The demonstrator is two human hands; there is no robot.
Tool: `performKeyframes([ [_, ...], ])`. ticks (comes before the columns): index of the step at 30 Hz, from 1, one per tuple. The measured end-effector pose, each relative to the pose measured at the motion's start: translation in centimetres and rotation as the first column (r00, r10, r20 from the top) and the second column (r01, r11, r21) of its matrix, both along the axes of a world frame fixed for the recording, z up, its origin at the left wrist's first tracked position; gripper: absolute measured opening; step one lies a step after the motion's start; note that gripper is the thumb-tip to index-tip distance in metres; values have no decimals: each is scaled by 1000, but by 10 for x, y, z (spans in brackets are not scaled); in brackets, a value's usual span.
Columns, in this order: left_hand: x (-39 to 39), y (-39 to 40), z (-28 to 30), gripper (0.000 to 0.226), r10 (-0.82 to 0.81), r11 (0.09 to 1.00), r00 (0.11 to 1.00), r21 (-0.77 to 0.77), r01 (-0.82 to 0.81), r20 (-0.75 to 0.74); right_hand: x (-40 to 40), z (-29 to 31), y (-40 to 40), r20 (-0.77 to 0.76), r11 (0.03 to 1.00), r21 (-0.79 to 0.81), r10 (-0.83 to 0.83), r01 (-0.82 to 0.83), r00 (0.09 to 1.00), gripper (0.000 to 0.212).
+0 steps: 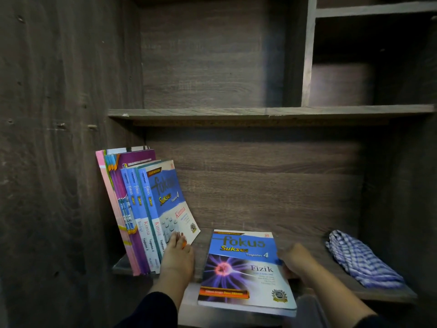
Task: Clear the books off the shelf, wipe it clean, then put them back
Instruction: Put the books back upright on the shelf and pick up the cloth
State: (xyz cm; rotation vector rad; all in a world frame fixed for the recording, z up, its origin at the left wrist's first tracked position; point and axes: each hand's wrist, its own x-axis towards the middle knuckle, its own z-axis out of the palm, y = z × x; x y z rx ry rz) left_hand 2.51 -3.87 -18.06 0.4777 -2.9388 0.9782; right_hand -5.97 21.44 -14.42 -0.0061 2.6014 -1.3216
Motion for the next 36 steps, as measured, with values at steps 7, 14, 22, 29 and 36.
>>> performKeyframes([
  [7, -2, 12, 15, 48, -21, 957, 988, 284, 65, -155, -8, -5, 2, 39, 999, -28, -36, 37, 999, 22],
  [14, -6, 39, 23, 30, 253, 553, 930, 829, 87, -267, -10, -12, 0, 57, 992, -60, -108, 112, 992, 26],
  [22, -18, 39, 19, 15, 604, -252, 789, 913, 321, -111, -12, -17, 6, 25, 991, -47, -127, 128, 992, 26],
  [29, -12, 42, 27, 25, 374, -149, 924, 989, -23, 78, -10, -18, 15, -57, 994, -10, -106, 106, 993, 22],
  [36, -5, 41, 57, 25, 387, -151, 851, 887, 437, -354, -1, -12, 16, 10, 996, -90, -9, 10, 1000, 24],
])
